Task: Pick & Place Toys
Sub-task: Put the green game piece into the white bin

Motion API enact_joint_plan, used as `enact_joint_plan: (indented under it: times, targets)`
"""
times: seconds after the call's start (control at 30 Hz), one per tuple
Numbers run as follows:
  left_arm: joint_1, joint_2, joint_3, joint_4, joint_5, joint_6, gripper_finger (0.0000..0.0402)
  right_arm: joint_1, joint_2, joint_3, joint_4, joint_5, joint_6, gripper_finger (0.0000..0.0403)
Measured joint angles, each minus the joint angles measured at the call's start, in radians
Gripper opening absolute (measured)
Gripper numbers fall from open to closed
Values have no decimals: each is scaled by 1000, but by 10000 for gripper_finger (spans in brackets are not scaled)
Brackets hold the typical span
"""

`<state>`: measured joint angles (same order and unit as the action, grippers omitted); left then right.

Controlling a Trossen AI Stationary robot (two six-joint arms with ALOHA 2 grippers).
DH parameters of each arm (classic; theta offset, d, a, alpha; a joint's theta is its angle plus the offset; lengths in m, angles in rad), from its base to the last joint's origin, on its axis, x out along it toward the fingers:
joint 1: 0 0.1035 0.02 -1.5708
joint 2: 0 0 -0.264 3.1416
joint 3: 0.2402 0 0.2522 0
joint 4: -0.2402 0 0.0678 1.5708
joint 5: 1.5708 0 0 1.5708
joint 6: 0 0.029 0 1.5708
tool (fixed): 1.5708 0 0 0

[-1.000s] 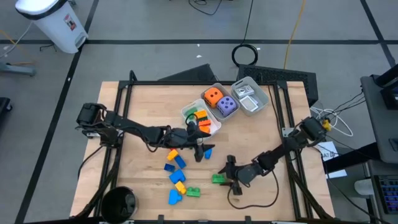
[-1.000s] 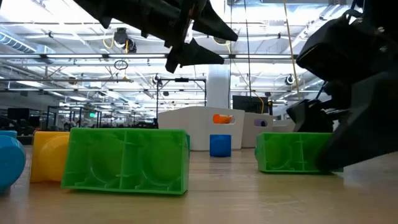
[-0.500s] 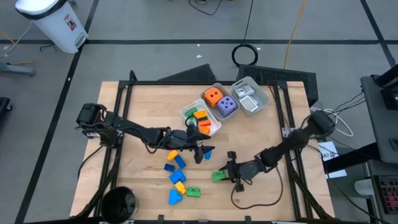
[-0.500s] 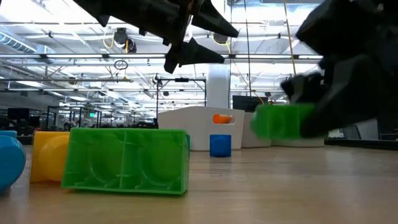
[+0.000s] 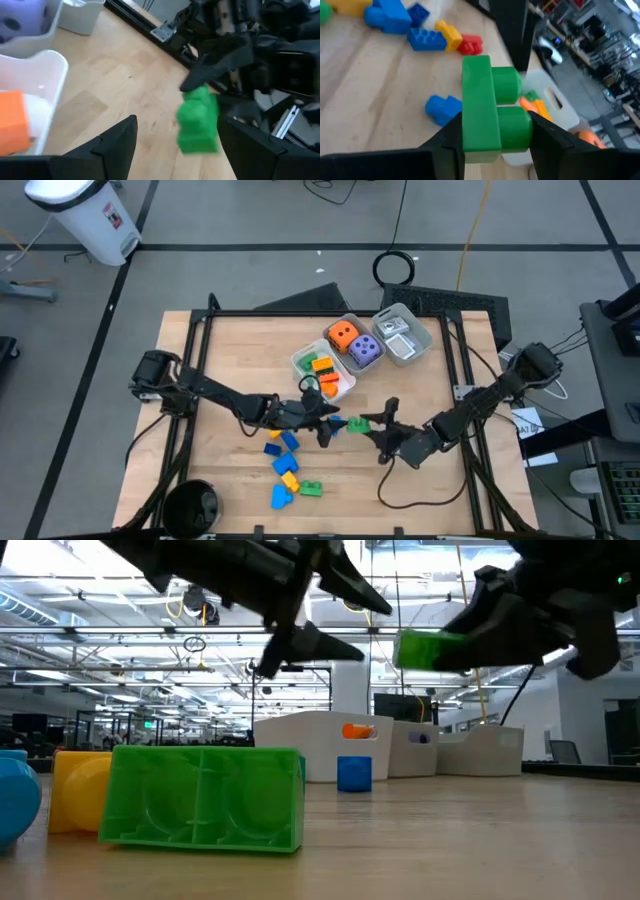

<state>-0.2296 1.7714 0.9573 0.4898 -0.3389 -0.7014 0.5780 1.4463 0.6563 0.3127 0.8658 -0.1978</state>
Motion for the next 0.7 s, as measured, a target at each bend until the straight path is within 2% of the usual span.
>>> enact_joint_plan:
  times: [0.27, 0.57, 0.7]
  targets:
    - [-2, 97, 0, 207, 68, 58, 280, -15, 66, 0, 142, 3, -104, 131]
    - [13, 101, 0, 222, 82, 46, 280, -36, 89, 1, 349, 26, -289, 132]
    - [30, 101, 0, 226, 131, 39, 250, -49, 89, 0, 375, 20, -337, 132]
